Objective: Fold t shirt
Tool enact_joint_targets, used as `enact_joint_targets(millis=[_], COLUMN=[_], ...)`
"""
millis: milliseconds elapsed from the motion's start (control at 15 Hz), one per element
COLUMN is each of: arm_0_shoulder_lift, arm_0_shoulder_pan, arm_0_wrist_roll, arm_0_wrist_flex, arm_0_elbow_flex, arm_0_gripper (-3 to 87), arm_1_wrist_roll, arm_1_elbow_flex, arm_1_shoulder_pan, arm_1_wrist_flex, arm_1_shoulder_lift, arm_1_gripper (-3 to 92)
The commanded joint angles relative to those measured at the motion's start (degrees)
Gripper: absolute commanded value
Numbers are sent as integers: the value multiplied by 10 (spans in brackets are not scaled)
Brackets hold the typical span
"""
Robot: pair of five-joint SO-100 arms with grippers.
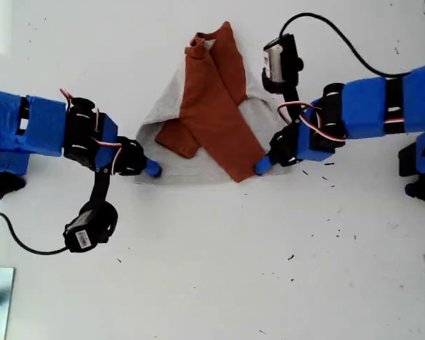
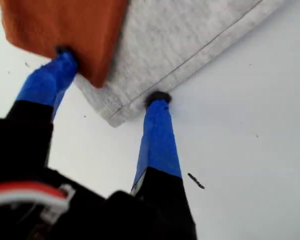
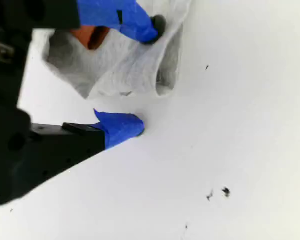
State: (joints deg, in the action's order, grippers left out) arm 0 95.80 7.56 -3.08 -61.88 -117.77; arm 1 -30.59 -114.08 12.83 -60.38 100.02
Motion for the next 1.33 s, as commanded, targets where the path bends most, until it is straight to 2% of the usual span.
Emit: enact_joint_targets(millis=[0,67,133,267,400,533,733,867,933,1067,1133,1267], arm_0_shoulder_lift=[-61,-91,-103,-98,-40,10,39,41,47,91,122,167], arm_0_shoulder_pan=[34,36,36,33,7,-49,-175,-206,-191,-109,-47,91], arm_0_wrist_roll=[-26,-38,-41,-38,-35,-33,27,54,55,21,-10,-80], arm_0_wrist_flex=[32,43,52,58,57,45,24,21,18,3,6,27], arm_0_elbow_flex=[13,25,32,40,47,69,149,170,161,137,113,57], arm_0_gripper=[74,33,-3,-3,-3,-3,-3,-3,-3,-3,-3,-3], arm_1_wrist_roll=[26,33,35,22,23,39,101,109,87,11,-30,-107], arm_1_elbow_flex=[-33,-33,-25,17,69,80,110,149,150,147,144,116], arm_1_shoulder_pan=[-5,-4,-4,-15,-43,-95,-194,-212,-183,-71,-7,98], arm_1_wrist_flex=[49,58,72,68,4,-66,-172,-207,-207,-172,-149,-48], arm_1_shoulder_lift=[-33,-52,-79,-107,-83,24,148,156,164,187,187,175], arm_1_gripper=[219,97,35,32,32,32,31,31,31,31,31,32])
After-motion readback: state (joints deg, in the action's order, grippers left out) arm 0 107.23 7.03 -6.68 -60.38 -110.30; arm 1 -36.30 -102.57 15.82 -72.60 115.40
